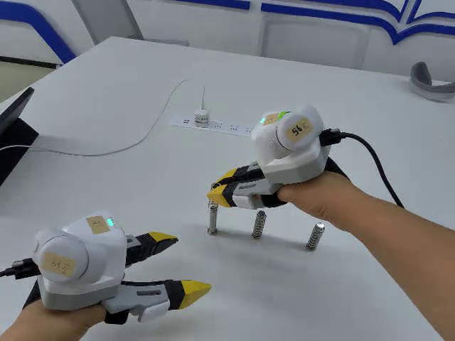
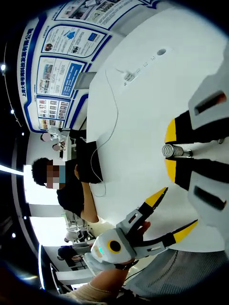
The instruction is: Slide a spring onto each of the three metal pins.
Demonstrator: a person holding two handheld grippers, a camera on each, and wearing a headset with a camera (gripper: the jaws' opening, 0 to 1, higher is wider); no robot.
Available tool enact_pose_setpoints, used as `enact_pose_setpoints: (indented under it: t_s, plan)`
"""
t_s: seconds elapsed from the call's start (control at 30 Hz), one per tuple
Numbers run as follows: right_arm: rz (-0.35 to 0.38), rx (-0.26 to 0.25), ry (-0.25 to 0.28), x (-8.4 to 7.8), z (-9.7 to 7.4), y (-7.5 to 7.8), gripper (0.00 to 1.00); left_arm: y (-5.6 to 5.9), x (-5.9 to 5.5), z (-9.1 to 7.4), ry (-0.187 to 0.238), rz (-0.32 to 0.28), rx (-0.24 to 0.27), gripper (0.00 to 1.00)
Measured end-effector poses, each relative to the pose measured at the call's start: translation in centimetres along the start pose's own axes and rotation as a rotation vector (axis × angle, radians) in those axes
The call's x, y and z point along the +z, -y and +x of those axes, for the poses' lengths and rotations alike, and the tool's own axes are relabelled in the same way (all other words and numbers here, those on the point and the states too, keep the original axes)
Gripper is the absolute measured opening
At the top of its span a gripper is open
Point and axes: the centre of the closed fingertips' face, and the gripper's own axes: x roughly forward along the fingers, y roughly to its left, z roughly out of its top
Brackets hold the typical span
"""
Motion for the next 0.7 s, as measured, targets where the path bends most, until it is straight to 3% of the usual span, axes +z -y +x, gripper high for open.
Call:
enact_pose_setpoints:
  t_s: [0.43,0.7]
  plan:
    - [0.008,0.006,-0.01,-0.2,-0.35,-0.33,0.12,0.1,-0.17,0.4,-0.005,0.002,-0.008,0.56]
    - [0.005,0.006,-0.02,-0.81,0.31,-0.36,0.12,-0.07,-0.21,0.35,-0.007,0.0,-0.006,0.56]
